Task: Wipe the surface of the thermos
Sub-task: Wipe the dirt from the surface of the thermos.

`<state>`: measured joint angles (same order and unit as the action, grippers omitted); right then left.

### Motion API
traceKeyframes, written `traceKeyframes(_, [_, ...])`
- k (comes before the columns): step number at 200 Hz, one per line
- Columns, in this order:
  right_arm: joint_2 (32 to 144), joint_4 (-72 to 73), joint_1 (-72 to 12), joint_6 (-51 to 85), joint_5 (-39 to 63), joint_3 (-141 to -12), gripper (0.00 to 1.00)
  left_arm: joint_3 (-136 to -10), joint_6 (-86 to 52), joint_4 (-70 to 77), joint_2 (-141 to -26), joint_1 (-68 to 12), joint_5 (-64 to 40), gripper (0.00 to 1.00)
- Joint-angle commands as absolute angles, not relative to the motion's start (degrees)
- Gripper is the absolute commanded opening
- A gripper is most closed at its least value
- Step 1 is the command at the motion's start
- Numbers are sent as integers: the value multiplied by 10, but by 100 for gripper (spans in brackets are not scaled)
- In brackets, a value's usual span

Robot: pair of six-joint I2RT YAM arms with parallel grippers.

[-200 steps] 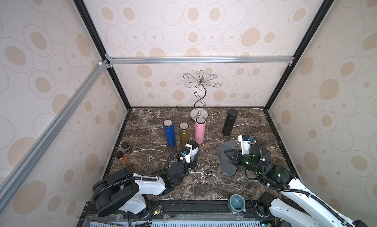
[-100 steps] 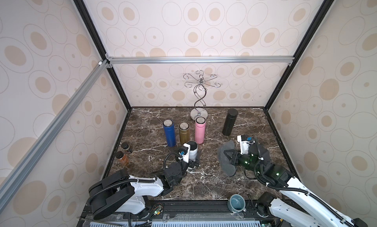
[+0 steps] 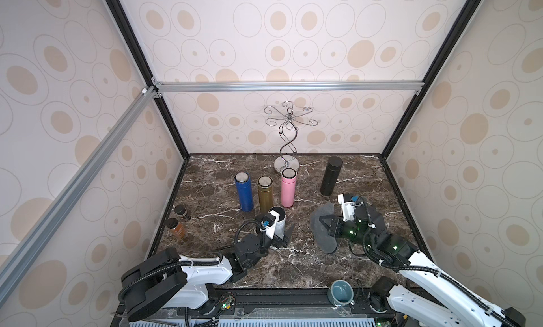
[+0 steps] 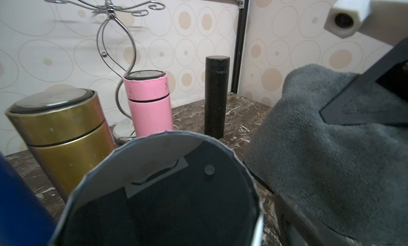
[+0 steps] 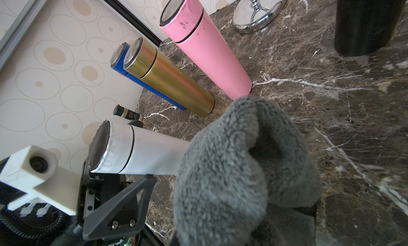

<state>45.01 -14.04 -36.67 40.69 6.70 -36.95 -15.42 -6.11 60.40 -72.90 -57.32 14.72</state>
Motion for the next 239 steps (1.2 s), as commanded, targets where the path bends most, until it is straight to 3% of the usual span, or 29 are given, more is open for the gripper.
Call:
traceKeyframes(1, [452,-124,-367,407,70,-381,0,-168,-52,572,-719,-560,106,100])
traceKeyframes(99, [486,-104,-368,412,77,-391,0,-159,-59,577,-711,-504,65,99])
traceKeyframes(169, [493,-105,-378,415,68,-390,0,-170,-91,610,-758,-474,29,93])
traceKeyframes(218, [484,-114,-379,414,62,-388,0,-178,-104,619,-780,-471,26,73])
traceKeyframes(239, [483,-116,-379,412,64,-388,0,-179,-110,624,-786,-471,26,58])
